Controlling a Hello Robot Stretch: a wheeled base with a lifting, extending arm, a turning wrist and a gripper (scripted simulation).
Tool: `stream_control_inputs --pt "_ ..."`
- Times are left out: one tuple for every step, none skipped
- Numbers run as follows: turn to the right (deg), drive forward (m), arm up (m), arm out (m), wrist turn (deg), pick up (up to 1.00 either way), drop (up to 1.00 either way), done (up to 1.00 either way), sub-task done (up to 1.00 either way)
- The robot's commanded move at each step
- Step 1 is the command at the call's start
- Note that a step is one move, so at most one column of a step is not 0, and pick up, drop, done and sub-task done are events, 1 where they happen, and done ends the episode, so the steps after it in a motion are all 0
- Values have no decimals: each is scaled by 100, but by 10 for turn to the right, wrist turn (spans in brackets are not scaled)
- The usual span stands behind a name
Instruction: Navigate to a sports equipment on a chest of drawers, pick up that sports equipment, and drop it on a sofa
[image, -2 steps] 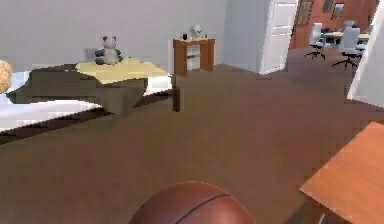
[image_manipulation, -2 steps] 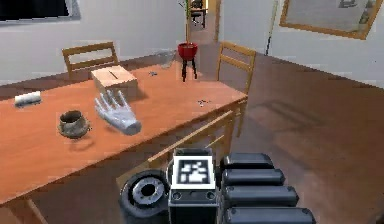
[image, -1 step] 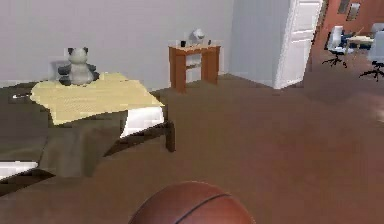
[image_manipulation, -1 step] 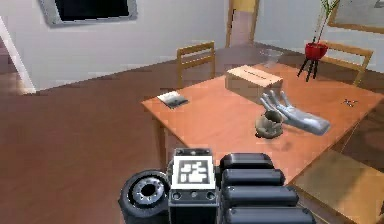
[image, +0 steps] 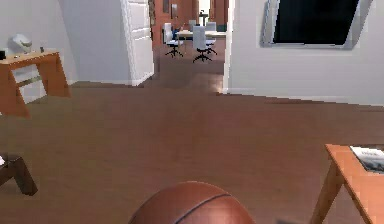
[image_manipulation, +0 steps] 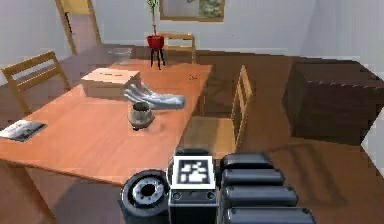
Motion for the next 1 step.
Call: stream_control_inputs --pt "0 5 0 0 0 0 0 0 0"
